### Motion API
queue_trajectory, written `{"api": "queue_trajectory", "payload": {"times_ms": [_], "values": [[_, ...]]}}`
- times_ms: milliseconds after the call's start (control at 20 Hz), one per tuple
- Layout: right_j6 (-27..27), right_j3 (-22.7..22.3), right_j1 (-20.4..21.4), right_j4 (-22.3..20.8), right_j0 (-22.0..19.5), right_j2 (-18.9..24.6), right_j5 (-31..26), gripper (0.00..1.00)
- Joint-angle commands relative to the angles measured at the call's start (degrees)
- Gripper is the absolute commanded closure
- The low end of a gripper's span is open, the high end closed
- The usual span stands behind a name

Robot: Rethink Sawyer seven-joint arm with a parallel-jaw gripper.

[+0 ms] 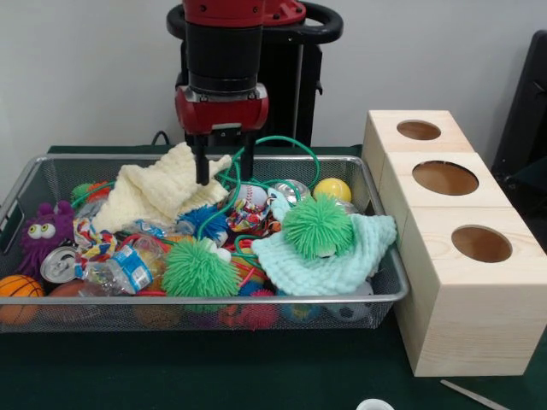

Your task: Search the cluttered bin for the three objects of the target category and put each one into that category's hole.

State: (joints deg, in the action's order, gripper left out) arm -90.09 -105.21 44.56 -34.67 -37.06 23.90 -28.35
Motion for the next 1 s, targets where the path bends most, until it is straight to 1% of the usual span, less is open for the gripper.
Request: {"api": "queue_trajectory", "payload": {"times_ms": [50,350,500,750,1000], "values": [[1.7,-4.0,-2.8,-1.3,0.0,3.6,1.0,0.0],[2.6,-5.6,-6.7,-4.5,-1.7,3.7,6.2,0.0],[4.0,-7.0,-8.0,-6.0,-2.8,3.7,7.4,0.0],[3.5,-9.5,-9.1,-6.5,-4.7,4.5,9.5,0.0],[3.4,-10.7,-9.3,-6.3,-5.3,5.3,8.9,0.0]]}}
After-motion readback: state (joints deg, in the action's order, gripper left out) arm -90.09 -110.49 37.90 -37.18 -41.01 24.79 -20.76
